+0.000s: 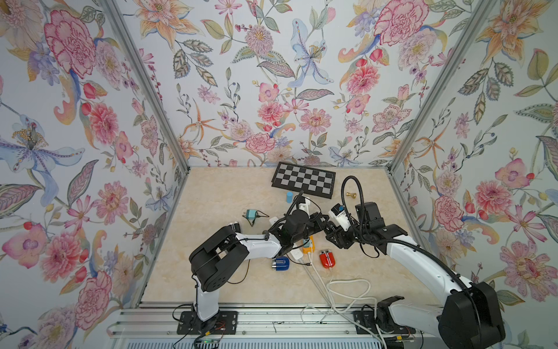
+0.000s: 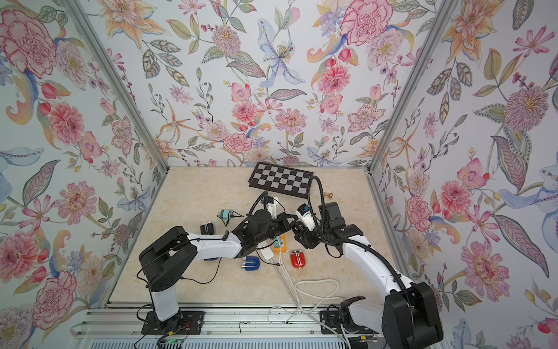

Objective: Unplug the electric shaver
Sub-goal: Remove the charging cable from the electric shaver.

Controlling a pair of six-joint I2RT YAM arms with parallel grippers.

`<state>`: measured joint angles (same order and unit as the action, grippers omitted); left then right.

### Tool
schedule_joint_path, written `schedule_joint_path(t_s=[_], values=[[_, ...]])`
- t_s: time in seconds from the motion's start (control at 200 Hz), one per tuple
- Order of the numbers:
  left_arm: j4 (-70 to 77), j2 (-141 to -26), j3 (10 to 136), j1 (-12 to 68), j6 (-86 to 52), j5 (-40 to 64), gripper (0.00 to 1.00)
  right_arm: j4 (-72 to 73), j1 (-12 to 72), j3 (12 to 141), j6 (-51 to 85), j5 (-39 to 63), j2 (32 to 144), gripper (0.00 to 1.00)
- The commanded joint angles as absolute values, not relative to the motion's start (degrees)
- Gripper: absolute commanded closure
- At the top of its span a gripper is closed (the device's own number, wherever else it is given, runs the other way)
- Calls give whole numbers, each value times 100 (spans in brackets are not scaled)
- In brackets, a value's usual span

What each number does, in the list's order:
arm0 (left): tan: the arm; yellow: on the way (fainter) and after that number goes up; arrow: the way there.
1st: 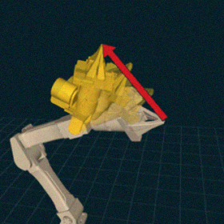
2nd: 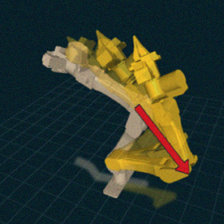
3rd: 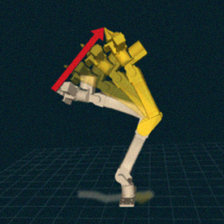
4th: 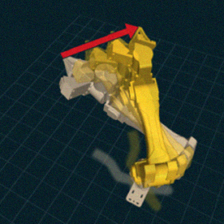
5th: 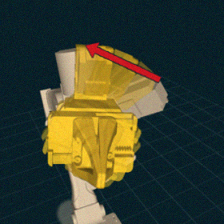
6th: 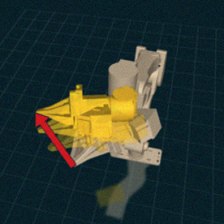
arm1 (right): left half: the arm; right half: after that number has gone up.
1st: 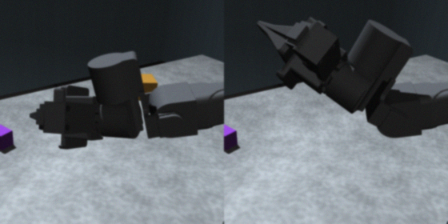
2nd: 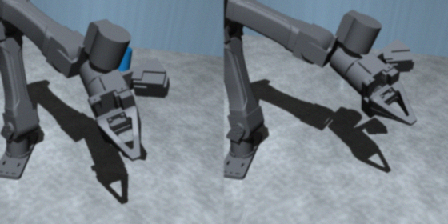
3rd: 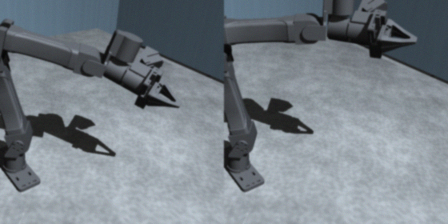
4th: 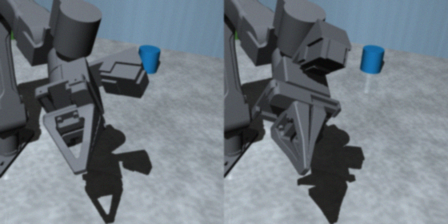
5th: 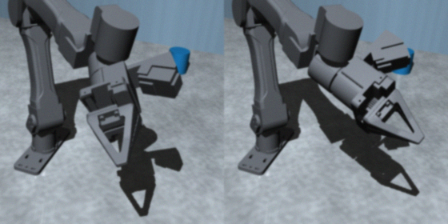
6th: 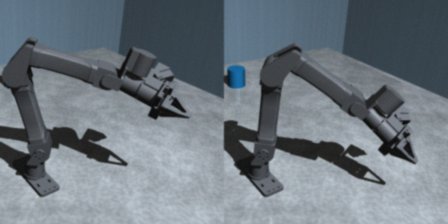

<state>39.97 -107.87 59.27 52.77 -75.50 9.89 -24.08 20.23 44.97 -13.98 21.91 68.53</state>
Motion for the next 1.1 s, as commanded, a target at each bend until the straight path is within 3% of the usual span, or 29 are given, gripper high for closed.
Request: schedule_joint_path(t_s=[0.0, 0.195, 0.455, 0.725, 0.986, 1.096], values=[[3902, -10787, 6086, 5410, -7603, 1197, 100, -2291, 2058, 4517, -2007, 2534, 6686, 65], [4002, -10740, 5917, 5375, -7707, 1152, 100, -2347, 1649, 4709, -2248, 2815, 6885, 65], [3849, -10763, 5997, 5344, -7701, 1135, 100, -2378, 2672, 4421, -1431, 2578, 6471, 66], [3937, -10677, 5862, 5317, -7716, 1131, 100, -2403, 1560, 4659, -1971, 2750, 6764, 68], [3973, -10679, 5763, 5267, -7830, 1099, 100, -2500, 2759, 4349, -1248, 2337, 6292, 68], [3973, -10657, 5731, 5247, -7849, 1115, 100, -2694, 2721, 4246, -1512, 1975, 5971, 69]])
